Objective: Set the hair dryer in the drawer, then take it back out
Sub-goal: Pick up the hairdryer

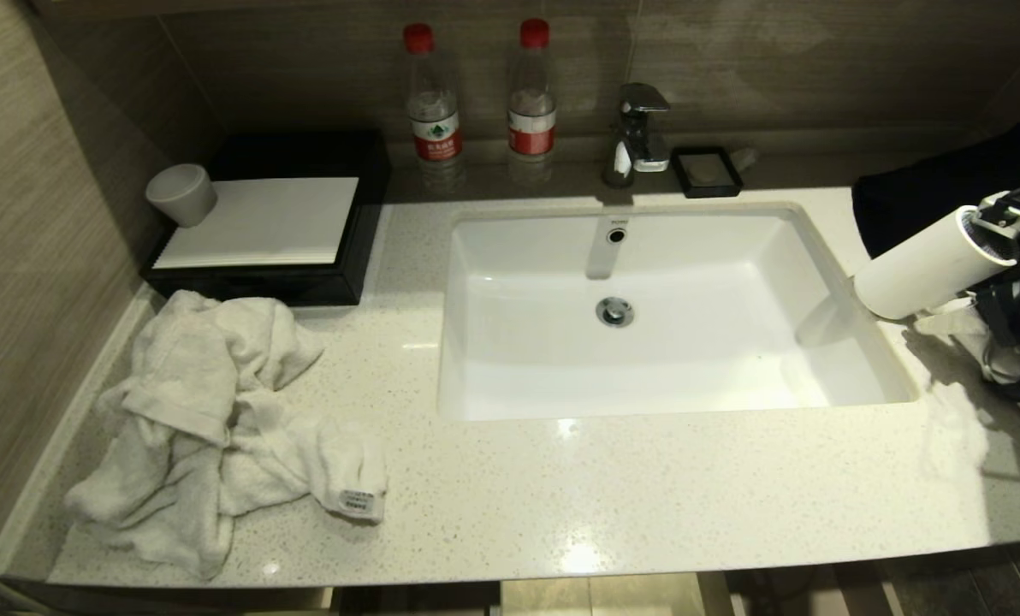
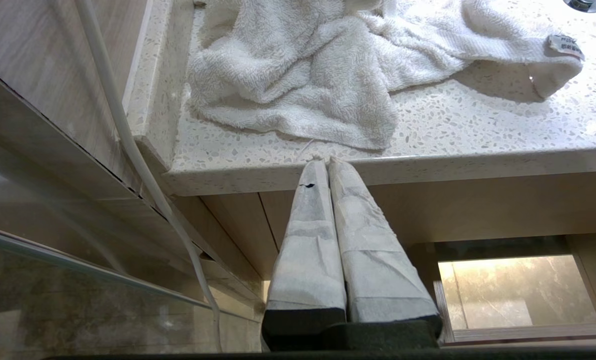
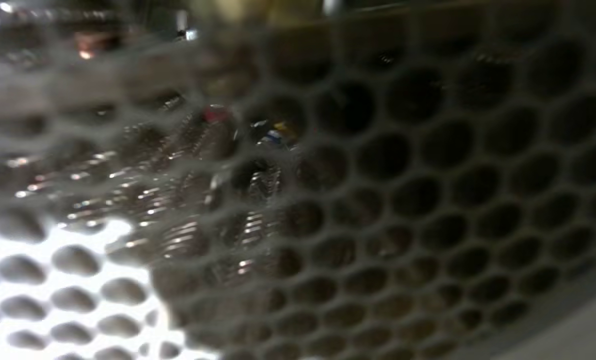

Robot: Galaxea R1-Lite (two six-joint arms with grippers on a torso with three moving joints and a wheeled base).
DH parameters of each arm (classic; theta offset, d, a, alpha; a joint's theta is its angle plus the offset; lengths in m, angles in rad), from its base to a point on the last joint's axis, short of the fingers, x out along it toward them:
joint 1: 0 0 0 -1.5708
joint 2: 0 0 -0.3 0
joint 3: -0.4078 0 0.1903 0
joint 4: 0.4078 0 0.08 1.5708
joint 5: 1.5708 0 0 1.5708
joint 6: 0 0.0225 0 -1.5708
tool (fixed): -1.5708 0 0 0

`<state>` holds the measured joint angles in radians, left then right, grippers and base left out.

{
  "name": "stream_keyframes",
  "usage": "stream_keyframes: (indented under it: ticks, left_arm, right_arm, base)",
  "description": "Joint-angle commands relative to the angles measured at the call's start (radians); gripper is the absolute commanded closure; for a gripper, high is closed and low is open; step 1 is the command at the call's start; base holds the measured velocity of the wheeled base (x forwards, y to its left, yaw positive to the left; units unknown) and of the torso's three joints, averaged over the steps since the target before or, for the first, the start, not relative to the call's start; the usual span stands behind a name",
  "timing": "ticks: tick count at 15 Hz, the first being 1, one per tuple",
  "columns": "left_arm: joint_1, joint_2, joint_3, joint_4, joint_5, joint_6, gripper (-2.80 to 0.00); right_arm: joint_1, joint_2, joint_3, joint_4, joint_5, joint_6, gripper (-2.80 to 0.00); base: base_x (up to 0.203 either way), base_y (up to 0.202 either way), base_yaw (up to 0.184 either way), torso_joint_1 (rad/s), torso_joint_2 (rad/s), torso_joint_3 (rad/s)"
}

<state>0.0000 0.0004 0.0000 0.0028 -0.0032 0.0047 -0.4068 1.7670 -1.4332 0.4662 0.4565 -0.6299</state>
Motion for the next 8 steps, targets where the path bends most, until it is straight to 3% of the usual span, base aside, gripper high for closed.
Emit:
stream_keyframes:
  ticks: [1,8]
  left_arm:
    - [0.0,0.001,0.001,0.0,0.0,0.0,0.0]
    - [0.0,0.001,0.001,0.0,0.0,0.0,0.0]
  right_arm:
    - [0.0,-0.016,-0.001,-0.001,0.002,-0.003,0.0]
    - [0.001,-0.187,0.019,0.009,-0.004,0.034,0.0]
  base:
    - [0.0,0.0,0.0,0.0,0.0,0.0]
    - [0.0,0.0,0.0,0.0,0.0,0.0]
